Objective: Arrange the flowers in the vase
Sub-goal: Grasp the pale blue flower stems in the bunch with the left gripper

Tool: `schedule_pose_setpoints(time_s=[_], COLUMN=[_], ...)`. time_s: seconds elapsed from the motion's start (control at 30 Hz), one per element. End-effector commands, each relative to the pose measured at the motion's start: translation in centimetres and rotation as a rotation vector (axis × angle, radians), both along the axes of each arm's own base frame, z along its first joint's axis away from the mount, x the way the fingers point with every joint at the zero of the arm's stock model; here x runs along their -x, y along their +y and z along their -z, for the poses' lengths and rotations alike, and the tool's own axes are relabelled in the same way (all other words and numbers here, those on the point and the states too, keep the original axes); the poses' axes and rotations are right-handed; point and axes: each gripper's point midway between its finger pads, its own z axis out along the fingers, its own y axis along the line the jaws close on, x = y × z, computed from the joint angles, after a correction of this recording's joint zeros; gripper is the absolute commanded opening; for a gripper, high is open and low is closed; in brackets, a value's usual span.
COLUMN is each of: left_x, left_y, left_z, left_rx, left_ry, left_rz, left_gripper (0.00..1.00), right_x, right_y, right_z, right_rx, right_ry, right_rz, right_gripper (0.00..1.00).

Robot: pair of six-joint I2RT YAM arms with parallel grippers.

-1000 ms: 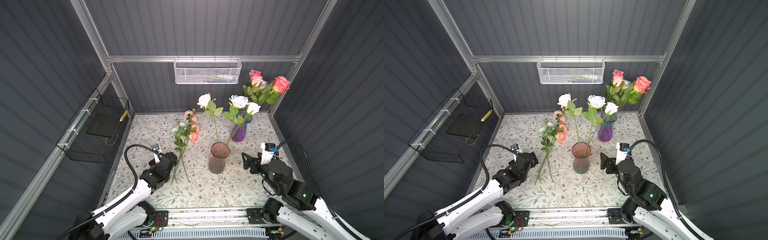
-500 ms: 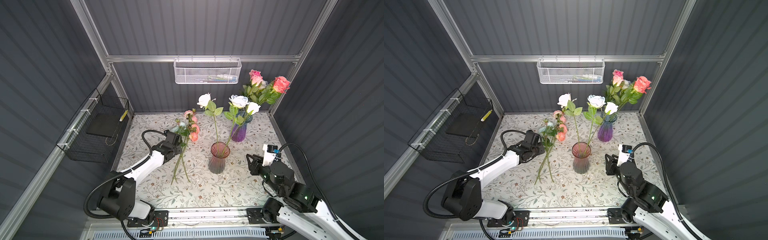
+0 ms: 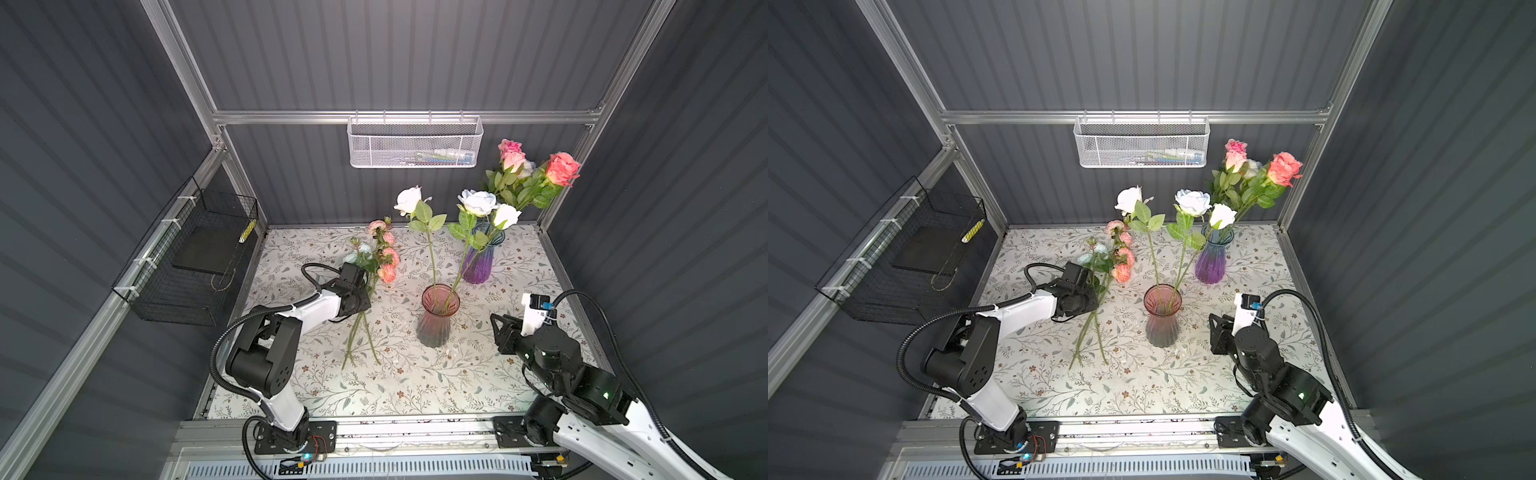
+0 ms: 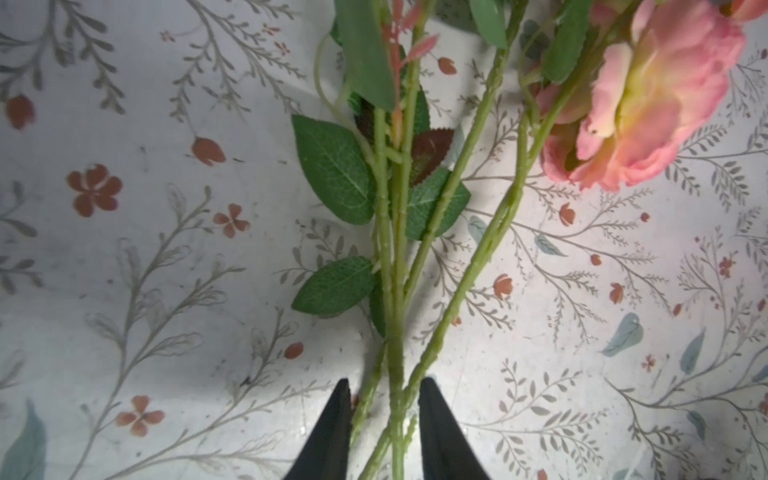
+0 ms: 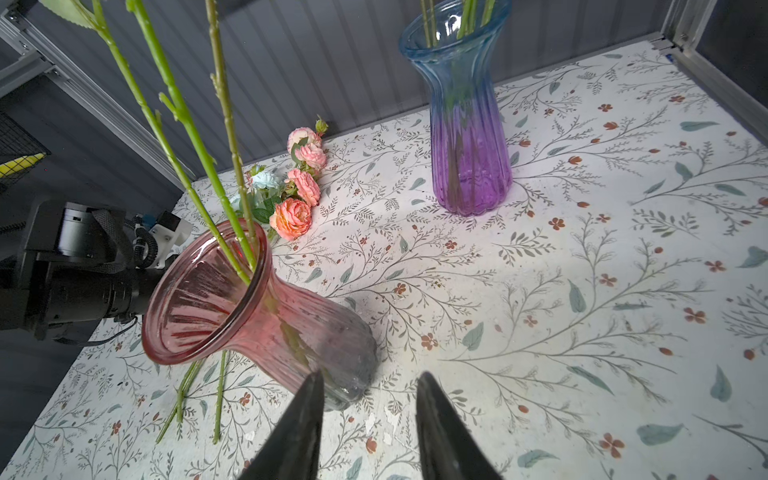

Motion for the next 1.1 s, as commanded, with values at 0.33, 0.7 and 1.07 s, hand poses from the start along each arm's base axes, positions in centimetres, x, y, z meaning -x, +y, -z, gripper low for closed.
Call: schedule_pose_setpoints(time_s=[0.33, 0.7, 1.07], left_x=[-0.2, -0.2, 0.1], left_y=[0.6, -0.8, -0.2], left_z=[1.3, -2.8, -5.3], left_rx=[-0.032, 0.068, 0.067], left_ry=[0.001, -0.051, -0.088], left_rz=[-0.002, 0.018, 0.000], left_gripper=[0.24, 0.00, 0.36], right_x=[-0.3, -0.3, -0.7], right_y=[0.2, 0.7, 1.4], right_z=[0.1, 0.1, -0.1], right_rx=[-0.005, -0.031, -0.033], right_ry=[0.008, 0.013, 0.012], right_rz=[0.006, -0.009, -0.026], right_gripper=[0.40, 0.41, 0.45])
